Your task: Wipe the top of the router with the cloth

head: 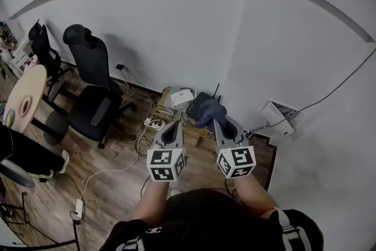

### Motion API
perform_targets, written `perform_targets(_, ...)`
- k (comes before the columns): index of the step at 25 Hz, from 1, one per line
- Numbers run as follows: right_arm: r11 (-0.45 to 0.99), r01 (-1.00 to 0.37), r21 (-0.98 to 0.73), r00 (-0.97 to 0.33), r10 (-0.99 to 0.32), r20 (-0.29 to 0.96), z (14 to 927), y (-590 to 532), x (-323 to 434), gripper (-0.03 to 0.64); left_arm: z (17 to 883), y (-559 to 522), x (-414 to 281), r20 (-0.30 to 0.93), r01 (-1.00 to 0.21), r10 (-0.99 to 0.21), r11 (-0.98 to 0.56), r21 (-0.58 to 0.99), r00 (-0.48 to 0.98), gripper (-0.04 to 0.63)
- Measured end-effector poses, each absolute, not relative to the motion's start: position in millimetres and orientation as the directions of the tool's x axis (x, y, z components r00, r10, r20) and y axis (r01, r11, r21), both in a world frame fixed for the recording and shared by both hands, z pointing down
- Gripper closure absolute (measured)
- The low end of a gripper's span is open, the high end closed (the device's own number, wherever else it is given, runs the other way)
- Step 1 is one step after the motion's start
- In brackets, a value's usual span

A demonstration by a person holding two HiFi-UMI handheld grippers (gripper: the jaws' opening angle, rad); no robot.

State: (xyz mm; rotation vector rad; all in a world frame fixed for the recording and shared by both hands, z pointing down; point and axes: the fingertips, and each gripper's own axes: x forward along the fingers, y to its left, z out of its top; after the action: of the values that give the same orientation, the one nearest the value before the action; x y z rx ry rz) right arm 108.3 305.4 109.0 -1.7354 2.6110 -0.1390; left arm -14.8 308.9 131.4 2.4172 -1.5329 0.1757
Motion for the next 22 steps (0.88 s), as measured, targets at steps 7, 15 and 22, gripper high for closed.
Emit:
perform_targets(7,0.325,-0.944,-0.062,-0.328,-0.943,0.062,118.9,291.7,72.8,0.594,138.6,287.5,-51.6,0.241,-0.871,-0.837,-0.459,0.177,0.49,0.595)
perform_targets(15,0.276,-0.959,-0.061,-0.281,-0.955,0.095,130.9,278.9,58.8,0.594,152.6,270.0,-79.8,0.26,-0.855,-0.815,-0.479,0.199,0.517,0.595)
perform_targets(22,0.239,-0.967,-0.088,-0.248,-0.963,0.103,145.9,233.5,91.1,0.594,165.4,238.0,-62.9,0.286,-0.863,-0.815,-0.468,0.188,0.504,0.595)
